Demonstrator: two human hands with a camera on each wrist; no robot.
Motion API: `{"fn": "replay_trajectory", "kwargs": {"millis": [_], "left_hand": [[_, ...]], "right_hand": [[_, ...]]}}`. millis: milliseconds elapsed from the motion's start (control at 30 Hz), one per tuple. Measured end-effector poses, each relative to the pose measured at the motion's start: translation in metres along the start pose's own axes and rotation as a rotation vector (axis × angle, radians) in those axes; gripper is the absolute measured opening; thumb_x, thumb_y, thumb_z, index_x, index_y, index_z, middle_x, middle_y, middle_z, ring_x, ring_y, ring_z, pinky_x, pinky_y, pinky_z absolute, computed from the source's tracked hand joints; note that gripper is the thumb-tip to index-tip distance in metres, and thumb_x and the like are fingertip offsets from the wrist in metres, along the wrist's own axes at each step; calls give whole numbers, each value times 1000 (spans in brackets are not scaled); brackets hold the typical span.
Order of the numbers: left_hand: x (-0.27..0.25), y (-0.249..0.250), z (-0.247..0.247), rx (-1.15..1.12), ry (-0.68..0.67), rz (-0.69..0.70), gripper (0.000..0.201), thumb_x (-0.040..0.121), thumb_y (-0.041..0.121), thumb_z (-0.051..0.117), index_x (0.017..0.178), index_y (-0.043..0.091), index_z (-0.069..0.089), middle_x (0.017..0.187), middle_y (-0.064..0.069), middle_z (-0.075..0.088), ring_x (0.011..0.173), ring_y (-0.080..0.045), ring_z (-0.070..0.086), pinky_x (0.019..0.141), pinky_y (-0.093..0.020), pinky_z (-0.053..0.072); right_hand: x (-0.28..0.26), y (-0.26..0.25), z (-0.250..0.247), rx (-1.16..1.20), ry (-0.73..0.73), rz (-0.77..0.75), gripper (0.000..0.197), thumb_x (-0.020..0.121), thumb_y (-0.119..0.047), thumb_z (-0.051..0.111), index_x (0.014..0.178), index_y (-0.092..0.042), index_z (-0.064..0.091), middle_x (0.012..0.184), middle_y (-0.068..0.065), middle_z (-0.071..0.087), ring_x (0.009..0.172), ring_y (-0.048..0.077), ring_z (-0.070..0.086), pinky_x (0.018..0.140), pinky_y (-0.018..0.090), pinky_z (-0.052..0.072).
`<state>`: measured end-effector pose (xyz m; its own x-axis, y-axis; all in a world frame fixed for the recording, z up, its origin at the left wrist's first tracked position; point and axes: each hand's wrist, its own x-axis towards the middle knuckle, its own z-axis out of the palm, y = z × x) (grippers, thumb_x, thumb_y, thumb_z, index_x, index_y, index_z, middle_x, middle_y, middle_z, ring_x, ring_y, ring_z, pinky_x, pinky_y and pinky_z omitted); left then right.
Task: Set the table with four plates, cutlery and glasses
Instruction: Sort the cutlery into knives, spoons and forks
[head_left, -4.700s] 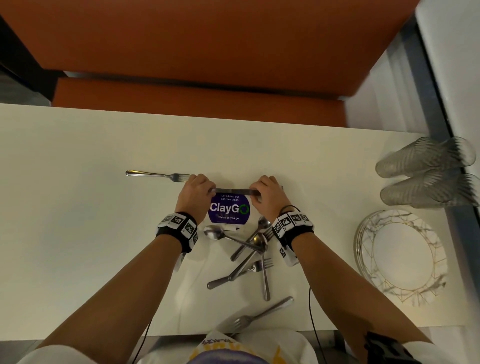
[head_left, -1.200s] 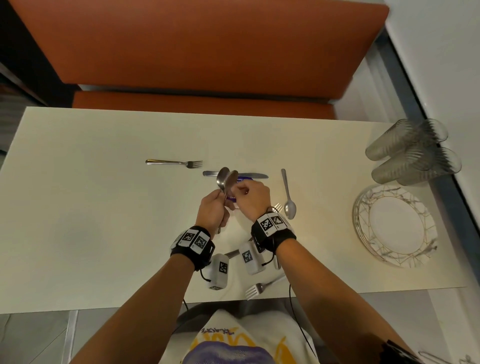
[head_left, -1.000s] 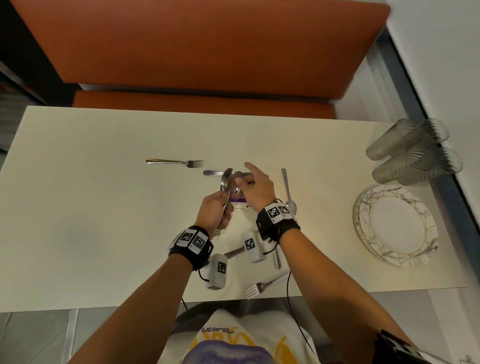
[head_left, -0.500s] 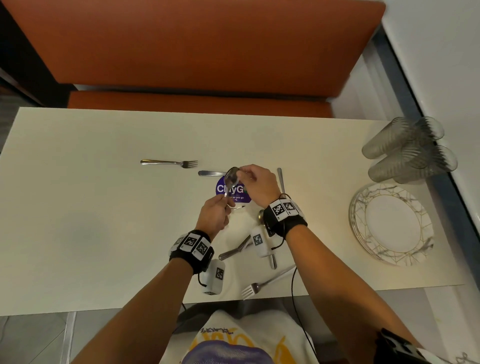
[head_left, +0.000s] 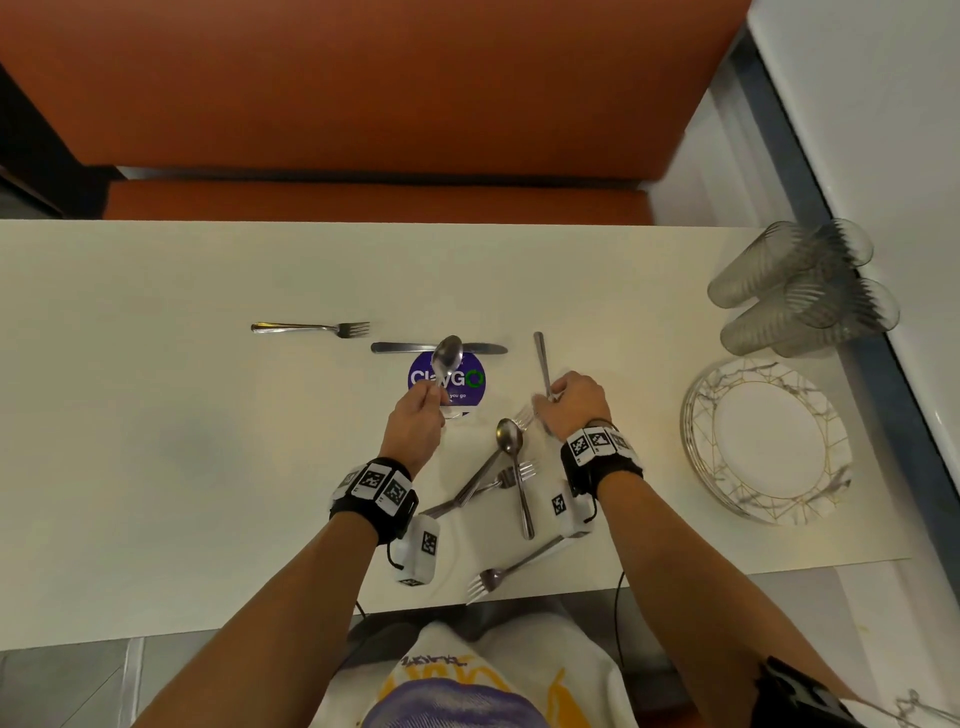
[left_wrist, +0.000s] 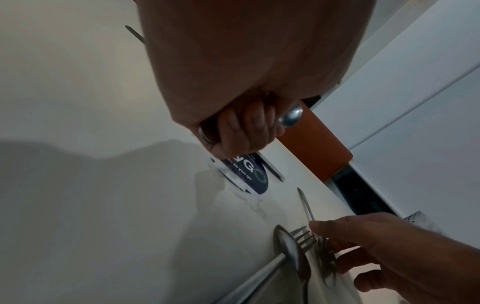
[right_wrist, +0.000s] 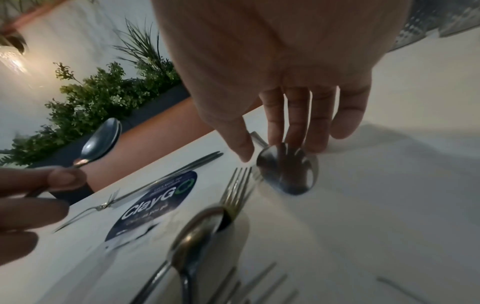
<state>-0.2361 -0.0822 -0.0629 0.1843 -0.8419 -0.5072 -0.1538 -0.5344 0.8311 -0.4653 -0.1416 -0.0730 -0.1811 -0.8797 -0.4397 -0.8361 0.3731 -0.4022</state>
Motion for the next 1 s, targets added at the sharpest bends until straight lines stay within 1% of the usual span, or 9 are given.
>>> {"fn": "replay_trajectory", "kwargs": {"millis": [100, 300, 433, 500, 567, 667, 733, 833, 1000], "left_hand": [[2, 2, 3, 6, -3, 4, 29, 107, 24, 40, 90, 11, 60, 70, 3, 52, 59, -14, 43, 53, -29, 34], [5, 10, 3, 26, 16, 67, 31, 106, 23, 42, 82, 18, 61, 72, 2, 60, 66, -18, 51, 62, -31, 42], [0, 40, 0, 40, 64, 205, 30, 109, 16, 40, 90, 8, 61, 76, -6, 64, 62, -10, 56, 57, -15, 45], [-2, 57, -3, 70, 96, 298, 30, 110, 14, 39, 91, 6, 60, 78, -4, 67, 65, -4, 58, 62, -9, 46], [-2, 66, -7, 150, 109, 386, 30, 110, 16, 38, 89, 13, 59, 82, 2, 71, 76, -7, 65, 70, -13, 50], [0, 64, -13, 313, 70, 456, 28, 110, 22, 39, 88, 24, 56, 84, 5, 73, 82, -18, 69, 76, -33, 56], [-1, 57, -18, 432, 24, 438, 24, 107, 29, 39, 90, 26, 55, 82, 0, 72, 76, -25, 68, 73, -43, 57], [-6, 44, -24, 460, -41, 363, 25, 100, 37, 35, 87, 28, 54, 76, 0, 72, 64, -23, 69, 68, -43, 58], [-21, 37, -30, 309, -74, 242, 29, 108, 23, 41, 83, 20, 57, 70, -4, 63, 55, -19, 54, 53, -33, 49]], "right_hand": [[-1, -1, 1, 8, -7, 4, 26, 85, -29, 70, 102, -10, 66, 105, 8, 67, 99, 25, 65, 78, 29, 52], [-4, -7, -16, 98, 74, -15, 15, 86, -17, 63, 94, -6, 69, 86, 6, 65, 79, 24, 62, 68, 26, 48], [-9, -28, -24, 115, 78, -246, 11, 90, -16, 61, 95, -11, 69, 88, 5, 67, 80, 22, 62, 70, 24, 48], [-17, -43, -24, 54, 27, -393, 14, 94, -13, 60, 99, -12, 72, 93, 3, 60, 82, 19, 58, 66, 13, 41], [-28, -60, -22, 6, -46, -530, 18, 95, -10, 60, 102, -14, 76, 96, 3, 59, 84, 16, 56, 70, 10, 35], [-43, -79, -21, 37, -164, -639, 18, 93, -5, 63, 101, -13, 78, 101, 5, 70, 89, 15, 63, 82, 19, 48], [-53, -90, -23, 117, -183, -632, 17, 90, -3, 66, 103, -9, 75, 99, 2, 72, 88, 16, 66, 82, 17, 51], [-60, -101, -24, 280, -101, -577, 23, 83, -7, 74, 105, -15, 72, 101, -1, 72, 93, 14, 67, 84, 21, 53], [-63, -105, -17, 480, 33, -457, 29, 78, -10, 81, 104, -15, 71, 92, -4, 73, 74, 2, 65, 69, 15, 54]]}}
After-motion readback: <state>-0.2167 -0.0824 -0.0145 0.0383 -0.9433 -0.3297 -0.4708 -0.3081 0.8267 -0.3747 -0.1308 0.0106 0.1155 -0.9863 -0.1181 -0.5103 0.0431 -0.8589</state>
